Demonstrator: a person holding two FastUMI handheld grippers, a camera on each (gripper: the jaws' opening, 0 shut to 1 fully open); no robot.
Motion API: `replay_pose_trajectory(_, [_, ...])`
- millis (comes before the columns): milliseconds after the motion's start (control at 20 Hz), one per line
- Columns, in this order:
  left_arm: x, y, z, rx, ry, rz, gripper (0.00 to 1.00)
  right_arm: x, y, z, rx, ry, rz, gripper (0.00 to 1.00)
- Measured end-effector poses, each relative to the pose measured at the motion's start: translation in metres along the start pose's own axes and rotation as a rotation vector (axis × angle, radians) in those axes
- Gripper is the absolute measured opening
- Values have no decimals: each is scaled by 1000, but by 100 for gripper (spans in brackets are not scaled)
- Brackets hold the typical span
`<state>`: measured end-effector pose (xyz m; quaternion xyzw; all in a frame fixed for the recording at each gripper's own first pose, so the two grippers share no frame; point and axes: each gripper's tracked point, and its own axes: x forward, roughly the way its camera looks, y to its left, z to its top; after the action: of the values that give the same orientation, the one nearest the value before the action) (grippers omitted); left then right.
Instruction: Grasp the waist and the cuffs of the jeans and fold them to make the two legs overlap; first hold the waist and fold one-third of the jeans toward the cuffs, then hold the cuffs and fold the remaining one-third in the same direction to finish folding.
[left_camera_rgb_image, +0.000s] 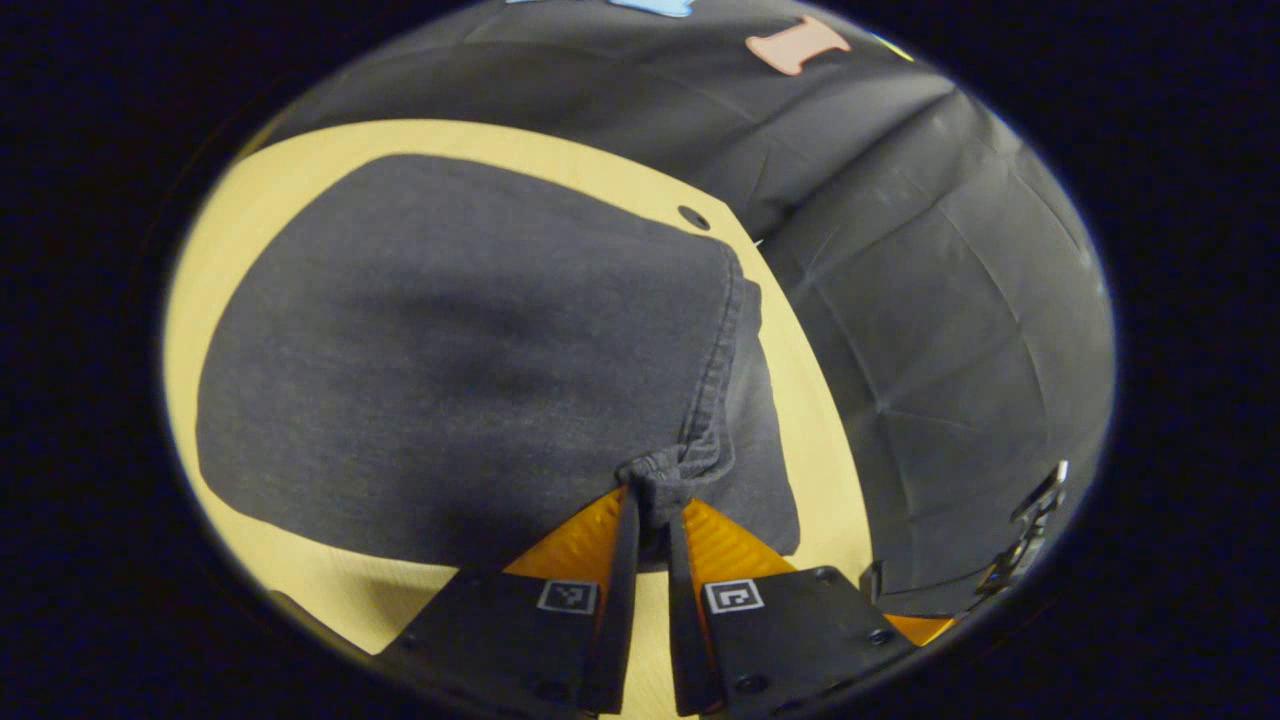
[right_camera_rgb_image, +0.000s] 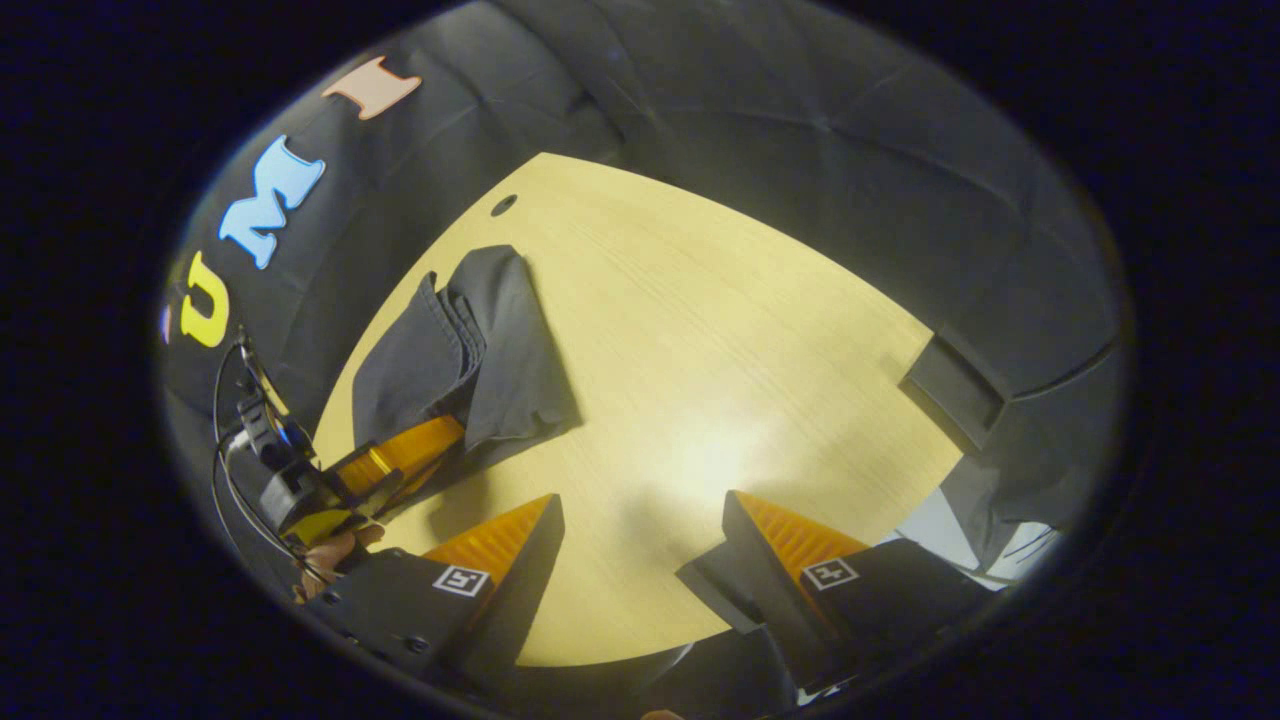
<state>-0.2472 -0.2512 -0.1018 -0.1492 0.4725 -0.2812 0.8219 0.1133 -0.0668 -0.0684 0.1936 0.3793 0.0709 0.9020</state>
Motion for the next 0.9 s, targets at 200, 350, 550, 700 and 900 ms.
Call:
replay_pose_trajectory(200, [-3, 8, -4, -10, -26, 39, 25, 12, 10, 0, -44, 57, 52, 97])
replay_pose_trajectory(350, [-8, 4, 0, 94, 6, 88, 26, 16, 22, -1, -102, 87, 91, 97])
replay_pose_trajectory(550, [-64, 19, 45, 390, -164, 250, 94, 17, 35, 12, -171, 67, 118, 97])
replay_pose_trajectory(700, [-122, 31, 86, 515, -330, 357, 94, 9, 48, 29, -196, 15, 137, 97])
replay_pose_trajectory(900, [-217, 31, 116, 530, -530, 415, 94, -31, 73, 61, -202, -110, 164, 97])
